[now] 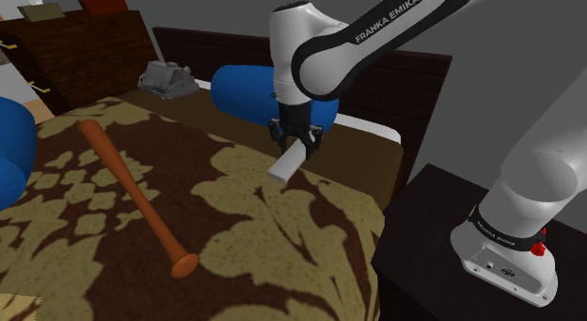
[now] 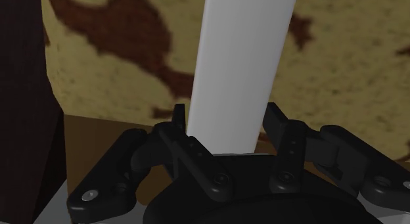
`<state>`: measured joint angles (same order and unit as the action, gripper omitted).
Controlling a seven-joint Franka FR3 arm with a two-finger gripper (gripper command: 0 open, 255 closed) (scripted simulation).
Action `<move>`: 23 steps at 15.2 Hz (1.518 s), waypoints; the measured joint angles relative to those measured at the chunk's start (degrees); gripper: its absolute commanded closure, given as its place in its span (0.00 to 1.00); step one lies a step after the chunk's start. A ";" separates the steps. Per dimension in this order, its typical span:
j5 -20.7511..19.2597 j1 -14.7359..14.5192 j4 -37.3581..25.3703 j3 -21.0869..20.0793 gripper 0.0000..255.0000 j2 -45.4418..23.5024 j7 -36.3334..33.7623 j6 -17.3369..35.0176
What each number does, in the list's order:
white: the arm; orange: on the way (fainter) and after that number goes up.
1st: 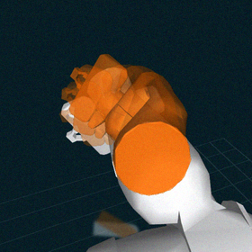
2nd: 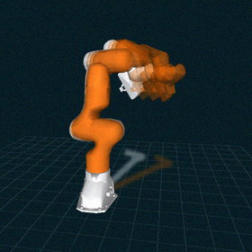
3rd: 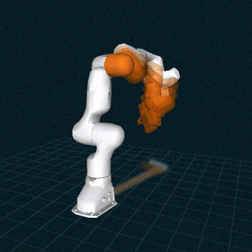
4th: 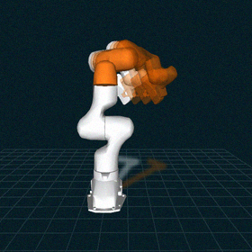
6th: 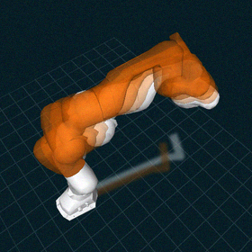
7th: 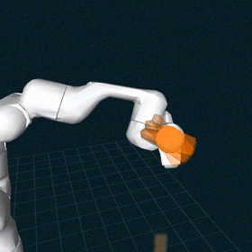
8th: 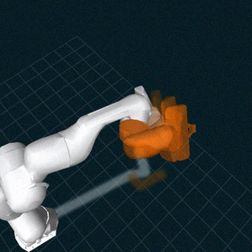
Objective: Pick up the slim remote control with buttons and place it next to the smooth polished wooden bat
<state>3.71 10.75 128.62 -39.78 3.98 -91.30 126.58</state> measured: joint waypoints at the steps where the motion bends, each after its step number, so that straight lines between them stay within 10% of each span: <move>1: 0.39 0.00 -0.15 0.11 1.00 0.54 0.33 -0.59; 7: -9.42 -1.83 -13.35 -1.26 1.00 -12.08 -7.81 -4.24; 14: -20.69 -10.46 -34.29 1.45 1.00 -29.93 -15.35 -11.16; 23: -23.44 -12.09 -33.62 3.04 1.00 -34.04 -17.08 -7.08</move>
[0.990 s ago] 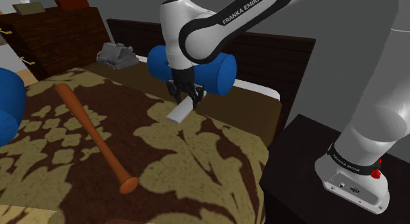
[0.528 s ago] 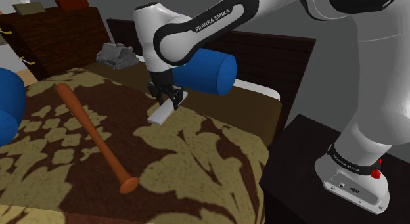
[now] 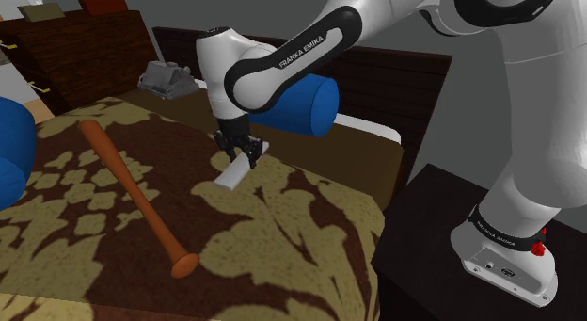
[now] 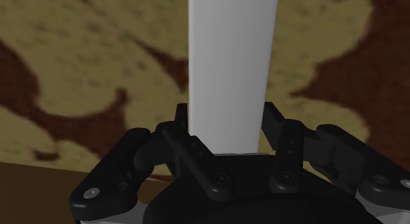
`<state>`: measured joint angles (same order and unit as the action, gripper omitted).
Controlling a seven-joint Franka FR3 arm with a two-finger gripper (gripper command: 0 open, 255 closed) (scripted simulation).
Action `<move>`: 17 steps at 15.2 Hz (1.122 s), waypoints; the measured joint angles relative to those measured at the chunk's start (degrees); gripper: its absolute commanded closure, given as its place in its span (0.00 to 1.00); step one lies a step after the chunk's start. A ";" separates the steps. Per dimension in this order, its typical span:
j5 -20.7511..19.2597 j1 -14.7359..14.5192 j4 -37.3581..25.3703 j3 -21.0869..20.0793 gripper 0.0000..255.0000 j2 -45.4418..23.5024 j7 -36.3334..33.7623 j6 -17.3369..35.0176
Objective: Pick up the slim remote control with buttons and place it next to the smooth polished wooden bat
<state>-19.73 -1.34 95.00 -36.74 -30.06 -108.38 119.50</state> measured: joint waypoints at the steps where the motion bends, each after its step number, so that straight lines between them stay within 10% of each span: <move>1: -0.26 -0.14 0.20 0.17 1.00 -0.38 -0.19 0.52; 17: -4.45 -1.93 3.05 3.19 1.00 -6.42 -2.61 8.71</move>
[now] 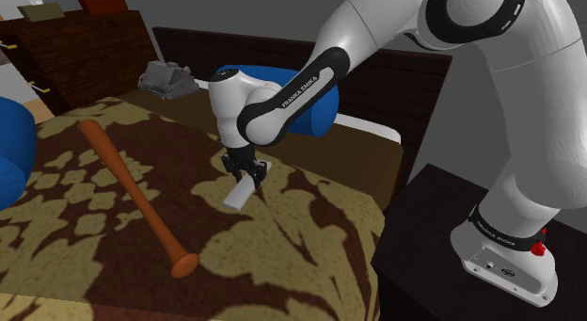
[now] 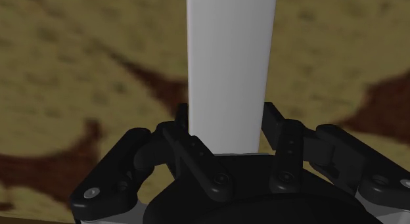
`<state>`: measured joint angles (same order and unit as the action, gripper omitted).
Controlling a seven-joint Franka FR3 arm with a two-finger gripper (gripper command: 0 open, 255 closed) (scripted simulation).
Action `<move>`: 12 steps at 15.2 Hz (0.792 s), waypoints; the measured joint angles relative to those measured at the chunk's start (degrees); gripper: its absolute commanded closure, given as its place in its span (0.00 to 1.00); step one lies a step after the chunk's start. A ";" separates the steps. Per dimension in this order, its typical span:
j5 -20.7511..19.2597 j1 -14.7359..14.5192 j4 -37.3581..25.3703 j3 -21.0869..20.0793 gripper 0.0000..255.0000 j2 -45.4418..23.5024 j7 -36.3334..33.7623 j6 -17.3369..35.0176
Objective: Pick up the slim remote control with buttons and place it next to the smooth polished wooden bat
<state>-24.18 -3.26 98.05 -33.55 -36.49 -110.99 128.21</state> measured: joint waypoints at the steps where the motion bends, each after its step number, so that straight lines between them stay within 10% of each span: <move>1: -0.05 -0.03 0.07 0.03 1.00 -0.05 -0.05 0.12; 5: -0.11 -0.05 0.10 0.07 1.00 -0.11 -0.09 0.22; 6: -0.11 -0.06 0.09 0.07 0.00 -0.12 -0.09 0.23; 12: -0.11 -0.06 0.08 0.07 0.00 -0.12 -0.09 0.23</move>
